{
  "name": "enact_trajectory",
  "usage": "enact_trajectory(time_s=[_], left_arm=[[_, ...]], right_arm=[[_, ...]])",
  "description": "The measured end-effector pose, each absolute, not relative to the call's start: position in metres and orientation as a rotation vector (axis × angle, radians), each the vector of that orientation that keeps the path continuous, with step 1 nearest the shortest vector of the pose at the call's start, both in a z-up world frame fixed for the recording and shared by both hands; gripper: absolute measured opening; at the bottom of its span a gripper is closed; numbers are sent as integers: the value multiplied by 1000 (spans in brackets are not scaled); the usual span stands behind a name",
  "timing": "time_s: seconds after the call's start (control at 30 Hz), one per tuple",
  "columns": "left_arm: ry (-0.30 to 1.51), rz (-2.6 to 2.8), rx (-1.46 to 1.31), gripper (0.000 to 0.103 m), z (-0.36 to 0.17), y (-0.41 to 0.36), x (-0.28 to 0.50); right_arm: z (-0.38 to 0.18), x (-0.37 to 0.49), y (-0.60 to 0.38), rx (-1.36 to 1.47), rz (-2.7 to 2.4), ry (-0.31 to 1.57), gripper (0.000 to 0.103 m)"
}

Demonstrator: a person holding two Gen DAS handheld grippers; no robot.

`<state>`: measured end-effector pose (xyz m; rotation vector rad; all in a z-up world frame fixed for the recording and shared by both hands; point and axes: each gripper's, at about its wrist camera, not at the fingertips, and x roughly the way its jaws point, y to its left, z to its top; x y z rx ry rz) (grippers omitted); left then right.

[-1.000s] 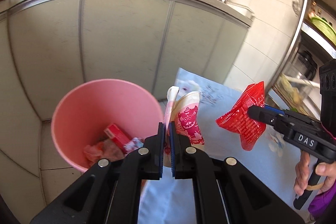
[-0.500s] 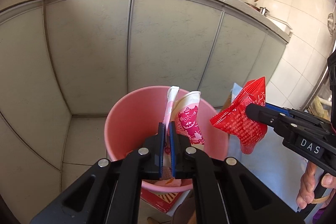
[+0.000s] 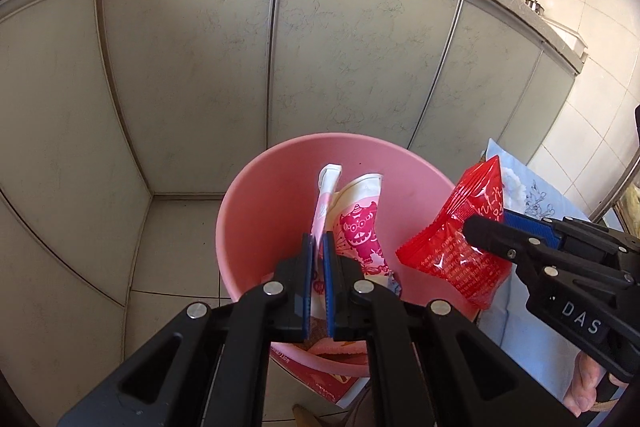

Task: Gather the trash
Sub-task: 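Carry the paper cup and red snack bag over the pink bin and release both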

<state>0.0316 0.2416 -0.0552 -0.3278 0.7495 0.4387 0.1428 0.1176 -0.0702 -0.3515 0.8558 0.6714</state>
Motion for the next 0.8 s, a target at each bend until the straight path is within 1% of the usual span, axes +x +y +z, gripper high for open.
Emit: enact_trajectory(time_s=[0.8], left_arm=[[779,471,-323,5,-68,241,45]], right_arm=[[-84,151,133,-353,671,889,18]])
